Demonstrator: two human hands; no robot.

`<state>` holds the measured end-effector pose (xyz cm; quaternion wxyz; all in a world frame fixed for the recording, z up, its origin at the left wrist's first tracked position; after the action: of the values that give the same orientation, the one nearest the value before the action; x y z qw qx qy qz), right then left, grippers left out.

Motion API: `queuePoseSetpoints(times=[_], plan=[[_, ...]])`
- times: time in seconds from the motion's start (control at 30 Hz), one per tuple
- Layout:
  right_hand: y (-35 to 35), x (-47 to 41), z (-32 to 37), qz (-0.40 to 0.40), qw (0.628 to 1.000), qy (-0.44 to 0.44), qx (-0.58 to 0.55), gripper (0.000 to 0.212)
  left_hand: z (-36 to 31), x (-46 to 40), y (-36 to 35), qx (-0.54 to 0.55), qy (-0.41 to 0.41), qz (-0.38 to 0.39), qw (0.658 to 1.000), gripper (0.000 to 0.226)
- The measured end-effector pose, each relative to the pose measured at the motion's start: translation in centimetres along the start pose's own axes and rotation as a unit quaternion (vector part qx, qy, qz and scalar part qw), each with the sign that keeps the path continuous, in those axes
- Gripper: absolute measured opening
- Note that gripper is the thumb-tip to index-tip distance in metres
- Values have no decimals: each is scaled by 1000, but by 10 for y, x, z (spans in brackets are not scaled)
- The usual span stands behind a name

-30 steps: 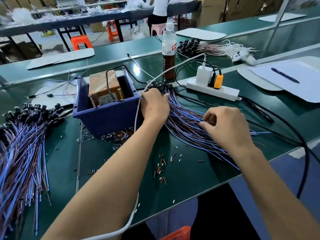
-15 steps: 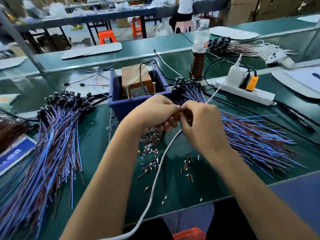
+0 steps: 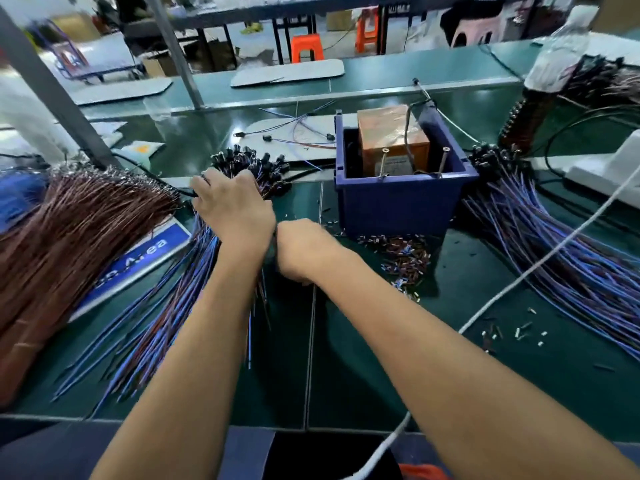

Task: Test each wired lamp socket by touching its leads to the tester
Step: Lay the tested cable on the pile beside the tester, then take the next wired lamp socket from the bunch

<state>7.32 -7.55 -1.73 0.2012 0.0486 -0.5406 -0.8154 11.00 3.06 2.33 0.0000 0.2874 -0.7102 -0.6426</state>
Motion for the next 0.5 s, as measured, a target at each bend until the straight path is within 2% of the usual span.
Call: queuePoseSetpoints(times=[0.1, 0.2, 0.33, 0.43, 0.5], plan=[[-9, -7, -1, -8, 999, -14, 37, 31, 2, -12, -15, -40, -17, 30, 999, 38], [-10, -11, -2, -14, 999, -16, 49, 33, 3, -18, -19, -18, -23, 23, 999, 18], [-12, -13, -5, -15, 1000, -18, 20, 30, 4, -14, -14, 53, -23, 9, 998, 22], [-6, -10, -14, -64, 992, -31, -101, 26, -5, -7, 5, 103, -36, -31, 994, 21], [4, -5, -16, -126, 965, -16, -229, 19, -17, -6, 23, 179, -66, -45, 981, 19]])
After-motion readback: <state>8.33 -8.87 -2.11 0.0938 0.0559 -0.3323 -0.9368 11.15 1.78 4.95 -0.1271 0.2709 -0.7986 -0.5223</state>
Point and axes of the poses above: each hand's wrist, its own x-axis away from the middle knuckle, its own y-axis out of the back of the hand, z = x × y, the point moved 8 cm from there along -x, towards the middle knuckle, and after that the axes turned 1 degree about -z, right-handed, at the moved point
